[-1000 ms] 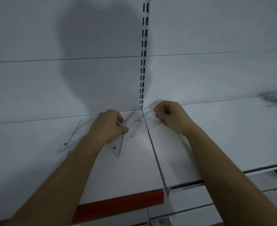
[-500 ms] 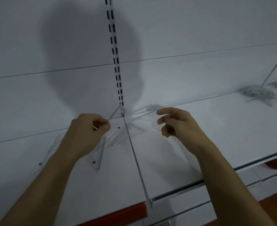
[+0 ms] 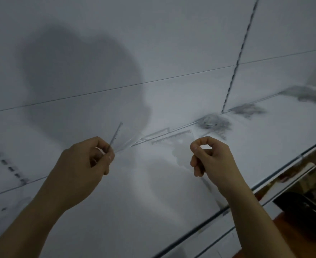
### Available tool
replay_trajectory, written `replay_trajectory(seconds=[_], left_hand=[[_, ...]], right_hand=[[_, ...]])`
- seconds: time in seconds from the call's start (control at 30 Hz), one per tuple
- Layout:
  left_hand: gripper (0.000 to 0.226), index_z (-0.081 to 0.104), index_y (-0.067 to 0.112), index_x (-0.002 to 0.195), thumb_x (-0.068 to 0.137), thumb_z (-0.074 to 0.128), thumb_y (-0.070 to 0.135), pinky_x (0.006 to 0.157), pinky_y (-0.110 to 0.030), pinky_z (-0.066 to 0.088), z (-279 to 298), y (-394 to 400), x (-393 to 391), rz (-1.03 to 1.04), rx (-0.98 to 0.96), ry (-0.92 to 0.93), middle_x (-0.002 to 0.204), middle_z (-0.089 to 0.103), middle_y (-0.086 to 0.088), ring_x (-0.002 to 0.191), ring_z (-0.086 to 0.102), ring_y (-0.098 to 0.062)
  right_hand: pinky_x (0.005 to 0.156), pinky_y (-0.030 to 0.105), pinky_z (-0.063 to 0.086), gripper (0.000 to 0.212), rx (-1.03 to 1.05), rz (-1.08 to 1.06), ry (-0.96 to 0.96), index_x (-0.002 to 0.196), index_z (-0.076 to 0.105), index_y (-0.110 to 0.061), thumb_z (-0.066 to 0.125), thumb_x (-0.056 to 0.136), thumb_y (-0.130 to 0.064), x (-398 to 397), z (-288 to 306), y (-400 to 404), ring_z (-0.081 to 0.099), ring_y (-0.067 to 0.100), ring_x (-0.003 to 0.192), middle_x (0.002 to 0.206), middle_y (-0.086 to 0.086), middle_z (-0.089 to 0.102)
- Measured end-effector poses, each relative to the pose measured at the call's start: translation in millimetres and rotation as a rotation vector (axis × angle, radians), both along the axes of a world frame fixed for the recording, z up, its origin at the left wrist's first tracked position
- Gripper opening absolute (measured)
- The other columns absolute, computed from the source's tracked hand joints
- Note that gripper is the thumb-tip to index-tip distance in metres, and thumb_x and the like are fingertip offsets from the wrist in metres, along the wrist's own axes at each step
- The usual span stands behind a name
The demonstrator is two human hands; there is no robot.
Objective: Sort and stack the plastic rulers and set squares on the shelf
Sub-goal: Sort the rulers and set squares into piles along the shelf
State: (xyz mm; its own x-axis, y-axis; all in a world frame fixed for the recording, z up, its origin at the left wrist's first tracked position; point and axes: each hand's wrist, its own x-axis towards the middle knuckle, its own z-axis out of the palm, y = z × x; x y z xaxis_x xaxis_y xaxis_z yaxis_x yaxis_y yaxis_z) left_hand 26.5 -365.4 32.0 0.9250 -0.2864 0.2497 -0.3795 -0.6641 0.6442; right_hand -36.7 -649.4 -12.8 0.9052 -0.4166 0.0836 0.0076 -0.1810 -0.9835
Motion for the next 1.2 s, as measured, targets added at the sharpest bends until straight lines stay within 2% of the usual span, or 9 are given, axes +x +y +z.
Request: replay_trajectory(seconds=[0.17, 0.27, 0.53, 0.63, 0.73, 0.9, 1.0, 1.1, 1.2], left_hand=[[0.013, 0.060, 0.023, 0.084, 0.096, 0.058, 0.027, 0.049, -0.019, 0.043, -4, -124, 15, -0.055, 0.003, 0.022, 0.056, 0.066, 0.004, 0.043, 0.056, -0.008], [0.016, 0.060, 0.020, 0.081, 0.096, 0.059, 0.027, 0.051, -0.023, 0.045, -5, -197, 24, -0.074, -0.008, 0.040, 0.056, 0.066, 0.004, 0.042, 0.057, -0.010], [0.026, 0.059, 0.014, 0.072, 0.093, 0.063, 0.027, 0.055, -0.024, 0.044, -11, -313, 34, -0.065, -0.031, 0.100, 0.055, 0.067, 0.008, 0.046, 0.060, -0.011], [0.021, 0.058, 0.016, 0.076, 0.096, 0.059, 0.022, 0.055, -0.026, 0.047, -16, -335, 43, -0.068, -0.049, 0.085, 0.062, 0.069, 0.010, 0.049, 0.062, -0.012], [0.015, 0.059, 0.017, 0.082, 0.097, 0.058, 0.015, 0.055, -0.015, 0.047, -20, -356, 54, -0.058, -0.070, 0.056, 0.067, 0.072, 0.016, 0.055, 0.066, -0.007], [0.018, 0.060, 0.023, 0.078, 0.093, 0.065, 0.014, 0.060, -0.019, 0.053, -22, -402, 69, -0.091, -0.127, -0.060, 0.071, 0.072, 0.017, 0.066, 0.069, 0.003], [0.015, 0.057, 0.022, 0.083, 0.095, 0.063, 0.016, 0.052, -0.032, 0.054, -32, -441, 85, -0.169, -0.069, -0.207, 0.064, 0.065, 0.009, 0.055, 0.064, -0.006], [0.016, 0.053, 0.016, 0.087, 0.094, 0.063, 0.005, 0.041, -0.034, 0.044, -45, -486, 107, -0.191, 0.095, -0.380, 0.059, 0.055, 0.003, 0.046, 0.051, -0.015], [0.022, 0.054, 0.016, 0.099, 0.089, 0.060, -0.003, 0.050, -0.033, 0.045, -55, -516, 124, -0.217, 0.222, -0.379, 0.076, 0.062, -0.003, 0.060, 0.055, -0.021]], right_hand=[[0.046, 0.031, 0.045, 0.019, -0.011, -0.067, 0.022, 0.089, 0.061, -0.002, 0.063, 0.098, -0.019, 6, -4, -132, 0.054, 0.022, 0.044, 0.060, 0.011, 0.067], [0.046, 0.030, 0.046, 0.024, 0.022, -0.124, 0.018, 0.084, 0.060, 0.000, 0.064, 0.098, -0.019, 12, -6, -209, 0.056, 0.022, 0.045, 0.062, 0.012, 0.068], [0.059, 0.033, 0.053, 0.021, 0.046, -0.077, 0.096, 0.107, 0.065, -0.005, 0.044, 0.105, -0.003, 51, -2, -358, 0.068, 0.025, 0.060, 0.075, 0.013, 0.072], [0.055, 0.031, 0.052, 0.016, 0.011, -0.064, 0.118, 0.109, 0.064, -0.005, 0.049, 0.103, -0.004, 77, 1, -383, 0.065, 0.024, 0.056, 0.075, 0.015, 0.072], [0.050, 0.029, 0.047, 0.010, -0.034, -0.071, 0.154, 0.110, 0.058, -0.008, 0.055, 0.101, -0.008, 105, 1, -396, 0.060, 0.021, 0.048, 0.070, 0.013, 0.073], [0.052, 0.030, 0.046, 0.020, -0.212, -0.258, 0.129, 0.104, 0.051, -0.023, 0.065, 0.094, -0.034, 120, -8, -402, 0.054, 0.014, 0.046, 0.059, 0.001, 0.065], [0.056, 0.034, 0.042, 0.010, -0.185, -0.333, 0.020, 0.099, 0.050, -0.027, 0.059, 0.096, -0.029, 113, -7, -404, 0.045, 0.016, 0.051, 0.062, 0.004, 0.057], [0.055, 0.034, 0.038, 0.013, -0.194, -0.354, -0.050, 0.096, 0.048, -0.029, 0.056, 0.096, -0.019, 101, 1, -408, 0.041, 0.017, 0.051, 0.055, 0.001, 0.048], [0.051, 0.033, 0.035, 0.017, -0.174, -0.333, -0.054, 0.094, 0.051, -0.028, 0.055, 0.094, -0.011, 84, 4, -411, 0.039, 0.018, 0.051, 0.053, -0.001, 0.043]])
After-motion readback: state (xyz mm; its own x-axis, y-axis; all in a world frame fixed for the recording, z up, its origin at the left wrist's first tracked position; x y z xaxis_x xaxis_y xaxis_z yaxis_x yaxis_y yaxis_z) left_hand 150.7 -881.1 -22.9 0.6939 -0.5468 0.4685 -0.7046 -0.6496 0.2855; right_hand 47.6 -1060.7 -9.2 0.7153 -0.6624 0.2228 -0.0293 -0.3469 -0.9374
